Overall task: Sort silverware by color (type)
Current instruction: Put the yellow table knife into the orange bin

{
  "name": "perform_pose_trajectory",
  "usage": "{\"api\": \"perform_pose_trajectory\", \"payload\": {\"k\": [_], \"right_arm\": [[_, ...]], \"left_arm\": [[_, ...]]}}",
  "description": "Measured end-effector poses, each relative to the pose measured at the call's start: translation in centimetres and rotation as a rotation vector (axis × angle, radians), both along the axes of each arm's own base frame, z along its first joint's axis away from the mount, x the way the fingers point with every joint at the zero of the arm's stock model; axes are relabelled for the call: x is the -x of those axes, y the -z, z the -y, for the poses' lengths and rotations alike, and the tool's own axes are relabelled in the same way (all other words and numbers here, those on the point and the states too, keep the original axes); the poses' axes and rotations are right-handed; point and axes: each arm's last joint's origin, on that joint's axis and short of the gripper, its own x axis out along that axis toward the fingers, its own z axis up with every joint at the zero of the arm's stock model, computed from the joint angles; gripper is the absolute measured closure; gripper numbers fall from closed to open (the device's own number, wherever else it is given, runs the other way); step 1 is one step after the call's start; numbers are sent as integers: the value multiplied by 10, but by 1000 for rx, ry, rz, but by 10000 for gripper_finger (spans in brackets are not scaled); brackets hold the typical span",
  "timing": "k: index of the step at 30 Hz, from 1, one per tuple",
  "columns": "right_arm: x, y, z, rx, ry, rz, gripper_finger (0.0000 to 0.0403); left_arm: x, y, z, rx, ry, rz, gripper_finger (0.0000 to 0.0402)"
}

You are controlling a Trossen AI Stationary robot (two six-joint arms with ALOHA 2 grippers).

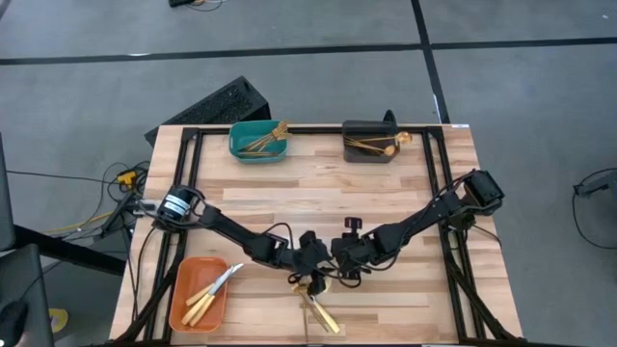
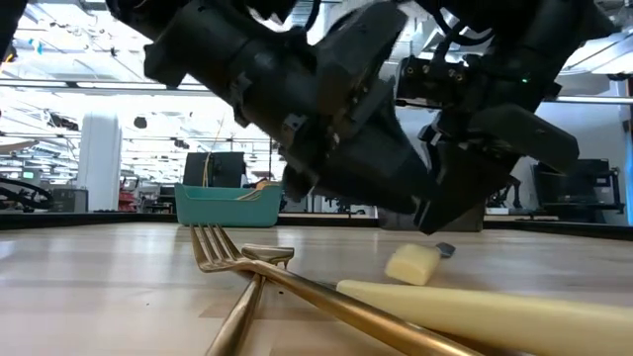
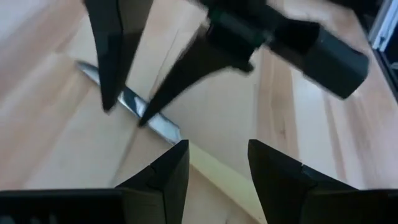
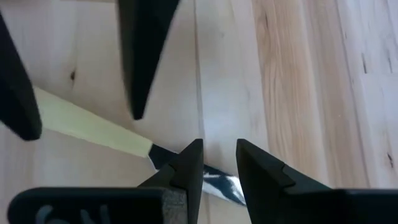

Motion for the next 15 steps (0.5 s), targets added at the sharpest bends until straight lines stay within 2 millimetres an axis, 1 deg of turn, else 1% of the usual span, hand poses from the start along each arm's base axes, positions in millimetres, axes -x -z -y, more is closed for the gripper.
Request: {"api": "perform_pose_trajectory", "payload": {"k": [5,6,8,10,12,13,14,15], "right_arm": [[4,0,-1,14,0,-26,282],[6,-1,-3,27,-3,-33,282],[10,-2,-5,42,-12,-51,282],[18,-4,-9,54,-17,-92,282],[26,-5,-12,70,-12,-130,282],[31,-7,-14,84,-13,-140,282],[34,-8,-17,97,-14,-134,282],[37,-10,-19,107,-19,-121,282]], "left_arm": [[-1,10,11,31,-56,26,251],[1,12,12,23,-70,16,251],[-2,17,15,40,-107,27,251],[0,21,17,24,-131,14,251],[-9,21,20,38,-134,42,251],[-10,22,23,38,-132,44,251],[-10,26,23,19,-137,26,251],[-15,28,25,19,-135,33,251]]}}
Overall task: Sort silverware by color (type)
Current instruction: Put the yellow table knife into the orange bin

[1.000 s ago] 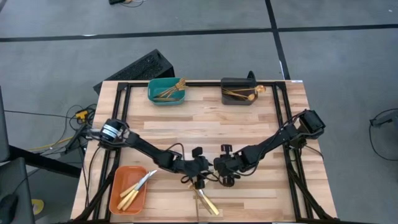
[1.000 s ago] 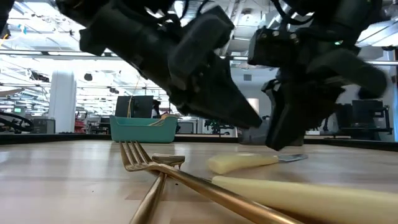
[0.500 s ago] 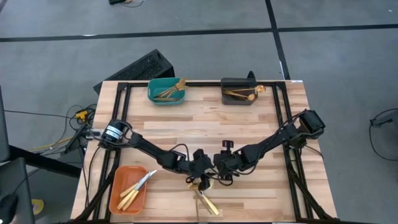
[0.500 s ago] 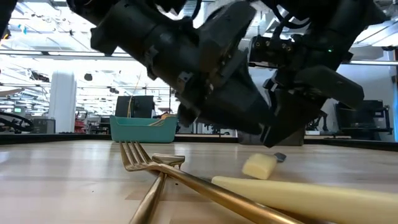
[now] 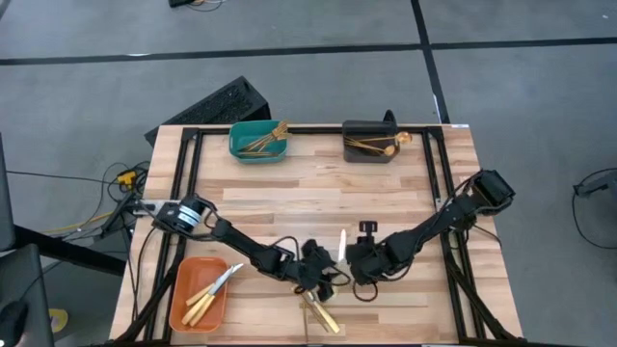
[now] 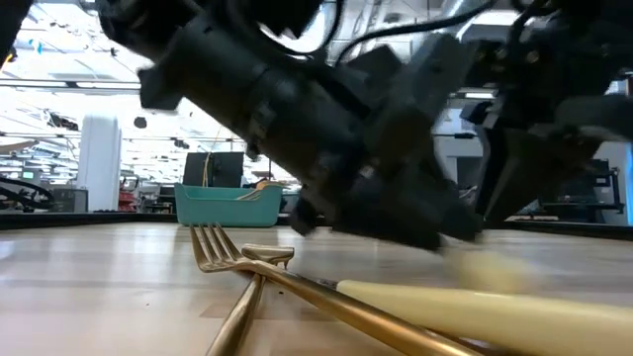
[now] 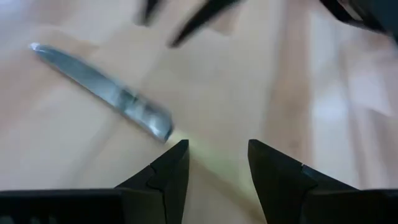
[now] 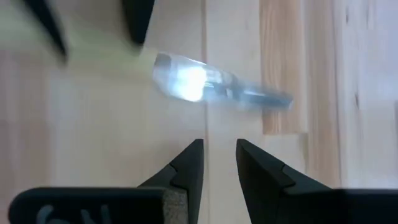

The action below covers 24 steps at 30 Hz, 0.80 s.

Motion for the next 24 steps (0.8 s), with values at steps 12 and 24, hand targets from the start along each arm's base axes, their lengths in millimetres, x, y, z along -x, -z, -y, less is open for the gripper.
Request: {"api": "perform_pose_trajectory", "payload": {"k": [12,24], "right_arm": [[17,-12,-23,32,-82,61,282],[23,-11,-26,46,0,88,282]], "left_arm": [[-8,12,-3,4,-131,-189,251],[12,-15,-14,-191,-83,-469,287]]}}
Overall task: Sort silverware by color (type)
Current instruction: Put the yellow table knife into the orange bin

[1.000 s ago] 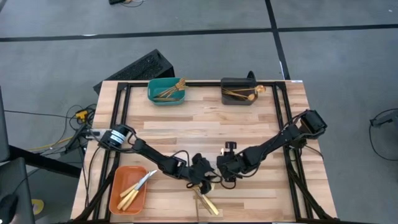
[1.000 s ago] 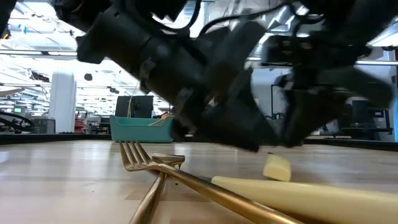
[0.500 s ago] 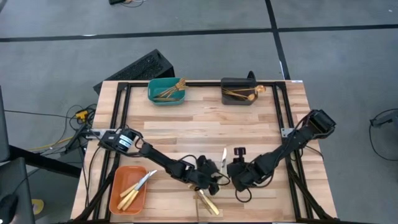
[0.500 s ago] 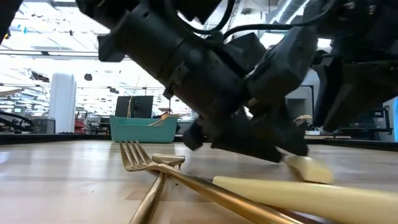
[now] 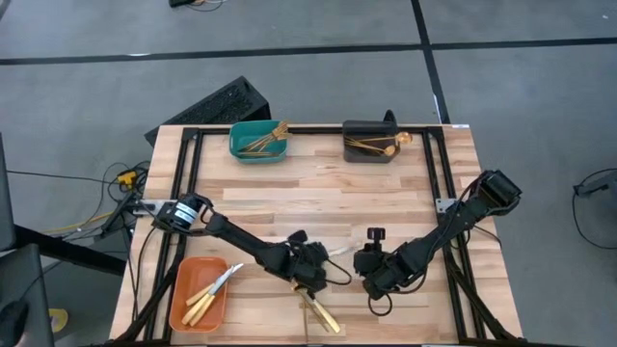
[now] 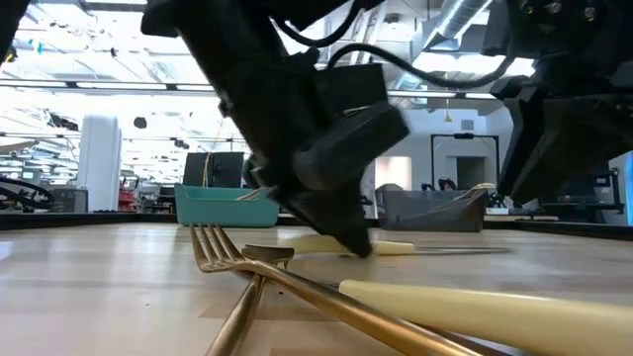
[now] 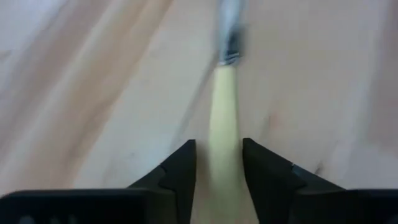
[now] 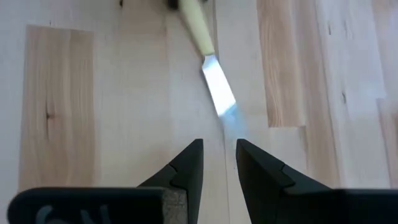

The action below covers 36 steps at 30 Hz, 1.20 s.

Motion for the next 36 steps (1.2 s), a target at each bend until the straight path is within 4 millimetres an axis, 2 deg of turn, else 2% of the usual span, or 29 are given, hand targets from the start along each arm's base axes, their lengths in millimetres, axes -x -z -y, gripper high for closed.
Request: {"api": "perform_pose_trajectory", "payload": {"k": [7,11,15,17,20,22,28,33,36], "right_arm": [[10,1,-7,4,36,4,282],[16,1,-11,20,61,18,282],[23,1,-14,35,98,29,282],[27,1,-14,46,121,38,282],[31,1,-15,64,155,54,282],[34,1,-16,76,173,70,282],[37,0,-18,83,188,96,282],[37,0,-17,85,191,102,282],[35,0,-15,92,199,108,282]], "left_arm": [[8,2,-9,-11,2,-86,350],[9,3,-10,-19,10,-93,350],[18,-11,-8,-79,-17,-96,350],[36,-25,-5,-127,-73,-135,350],[61,-63,13,-132,-183,-32,350],[88,-82,28,-139,-205,-43,350],[171,-117,77,-45,-257,-64,350],[235,-124,108,-22,-361,6,350],[260,-119,120,-30,-393,18,350]]}}
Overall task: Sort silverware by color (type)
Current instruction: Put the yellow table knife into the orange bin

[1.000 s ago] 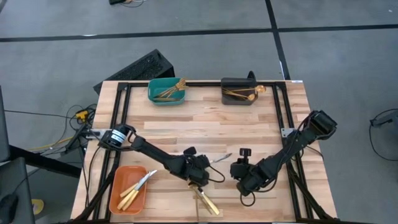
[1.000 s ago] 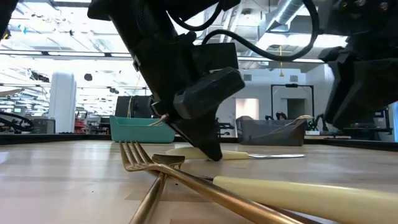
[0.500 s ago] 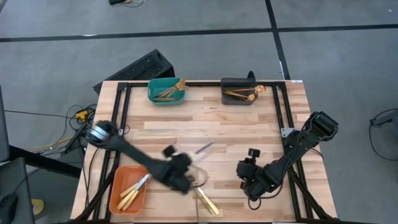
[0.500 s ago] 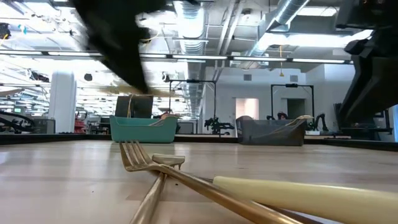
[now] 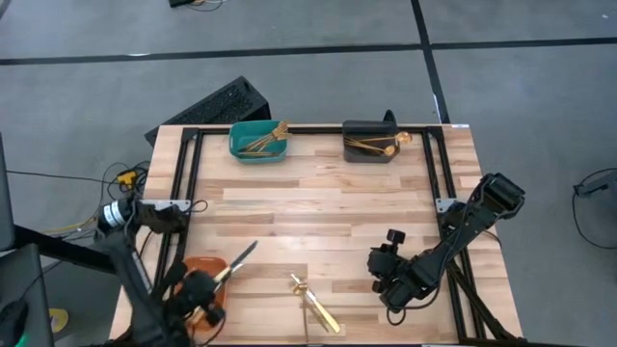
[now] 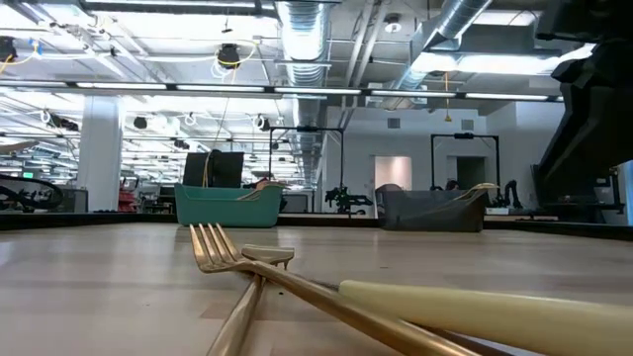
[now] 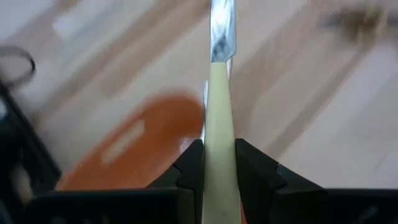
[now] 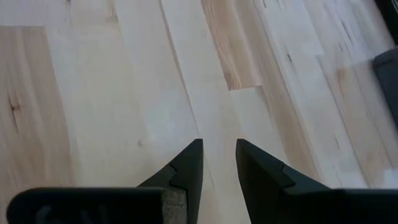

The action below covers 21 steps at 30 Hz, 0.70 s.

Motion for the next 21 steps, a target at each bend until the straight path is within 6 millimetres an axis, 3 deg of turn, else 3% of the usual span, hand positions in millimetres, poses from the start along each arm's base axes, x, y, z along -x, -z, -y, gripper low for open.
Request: {"api": "perform_pose_trajectory", "payload": {"k": [3,12,21], "right_arm": [[-1,0,1,1,3,0,282],[0,0,0,-5,-1,-6,282],[-2,0,2,-17,9,-18,282]], "left_arm": [[12,12,13,5,25,-39,349],[22,56,38,57,-37,-244,339],[22,54,38,24,-18,-212,334]]}}
